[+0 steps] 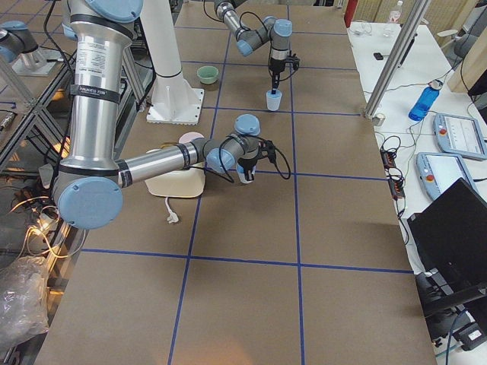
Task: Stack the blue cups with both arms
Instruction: 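Release the cup at center with the left gripper while the right lifts its cup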
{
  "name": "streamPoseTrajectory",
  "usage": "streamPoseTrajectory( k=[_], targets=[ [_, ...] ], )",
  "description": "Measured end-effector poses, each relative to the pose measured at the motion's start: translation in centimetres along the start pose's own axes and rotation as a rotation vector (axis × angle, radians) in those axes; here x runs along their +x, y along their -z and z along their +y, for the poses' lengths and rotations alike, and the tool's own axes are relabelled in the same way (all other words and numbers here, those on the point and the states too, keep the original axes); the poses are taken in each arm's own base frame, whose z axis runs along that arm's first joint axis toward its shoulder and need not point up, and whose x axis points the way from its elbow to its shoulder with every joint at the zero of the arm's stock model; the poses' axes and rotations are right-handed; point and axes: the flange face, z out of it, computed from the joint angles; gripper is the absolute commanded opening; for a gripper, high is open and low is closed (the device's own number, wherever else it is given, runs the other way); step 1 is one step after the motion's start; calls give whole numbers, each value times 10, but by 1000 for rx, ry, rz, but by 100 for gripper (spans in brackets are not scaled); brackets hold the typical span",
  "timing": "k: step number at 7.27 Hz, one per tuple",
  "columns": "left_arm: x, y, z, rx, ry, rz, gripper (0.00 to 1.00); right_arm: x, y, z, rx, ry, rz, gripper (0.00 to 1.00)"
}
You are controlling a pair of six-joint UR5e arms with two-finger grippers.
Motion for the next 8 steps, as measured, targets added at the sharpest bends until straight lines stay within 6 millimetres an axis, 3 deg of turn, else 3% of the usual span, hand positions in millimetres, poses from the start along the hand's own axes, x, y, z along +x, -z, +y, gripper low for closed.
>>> streamPoseTrajectory(
  k=[1, 3, 4, 5, 7, 8],
  targets=[
    [2, -4, 3, 7, -6, -4, 8, -3, 10, -10, 9, -6, -27, 0],
    [9, -6, 5, 20, -17, -4, 46, -11, 28, -30, 28, -14, -65, 0],
    [11, -4, 5, 24, -23, 0, 57, -21, 42, -47, 35, -26, -81, 0],
    [12, -3, 5, 27, -28, 3, 66, -33, 57, -62, 37, -39, -89, 0],
    [10, 6, 0, 39, -36, 19, 69, -58, 84, -90, 37, -59, -101, 0],
    [5, 19, -8, 42, -30, 34, 71, -72, 97, -105, 36, -68, -108, 0]
  ],
)
